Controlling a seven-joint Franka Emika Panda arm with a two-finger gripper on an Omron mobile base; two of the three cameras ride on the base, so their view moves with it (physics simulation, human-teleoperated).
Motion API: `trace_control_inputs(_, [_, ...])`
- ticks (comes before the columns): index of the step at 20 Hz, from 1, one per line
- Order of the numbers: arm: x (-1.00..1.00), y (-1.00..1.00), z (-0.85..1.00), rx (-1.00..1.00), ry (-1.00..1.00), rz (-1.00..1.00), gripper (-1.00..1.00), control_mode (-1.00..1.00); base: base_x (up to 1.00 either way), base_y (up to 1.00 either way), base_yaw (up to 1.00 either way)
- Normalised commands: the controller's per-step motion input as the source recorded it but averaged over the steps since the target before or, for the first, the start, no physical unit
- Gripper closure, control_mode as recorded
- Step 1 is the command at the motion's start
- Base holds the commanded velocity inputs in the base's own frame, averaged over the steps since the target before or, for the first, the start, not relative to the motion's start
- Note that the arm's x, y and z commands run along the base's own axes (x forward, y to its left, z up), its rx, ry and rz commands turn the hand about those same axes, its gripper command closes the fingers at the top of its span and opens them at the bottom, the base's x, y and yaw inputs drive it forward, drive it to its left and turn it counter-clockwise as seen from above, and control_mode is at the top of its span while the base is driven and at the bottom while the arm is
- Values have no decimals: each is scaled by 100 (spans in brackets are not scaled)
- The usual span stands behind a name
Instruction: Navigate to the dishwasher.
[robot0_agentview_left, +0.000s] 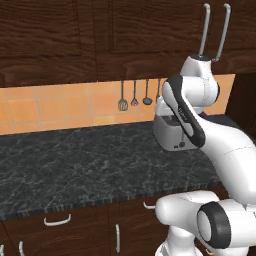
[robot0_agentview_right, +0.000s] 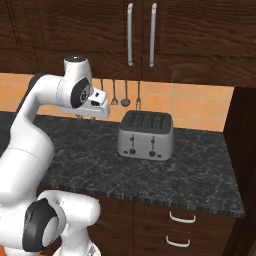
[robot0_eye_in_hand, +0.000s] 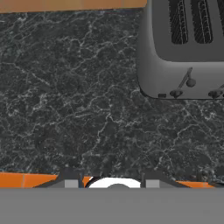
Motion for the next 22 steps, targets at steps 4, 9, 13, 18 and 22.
trace_control_inputs(4, [-77,-2,0,0,-2,-2,-100,-100,0,0,0])
trace_control_inputs(9, [-100,-9,0,0,-13,-3,-100,-100,0,0,0])
trace_control_inputs(13, [-100,-9,0,0,-12,-1,-100,-100,0,0,0])
trace_control_inputs(18, [-20,0,0,0,-3,0,-100,100,-80,21,5])
trace_control_inputs(22, [0,0,0,0,0,0,-100,100,-64,52,77])
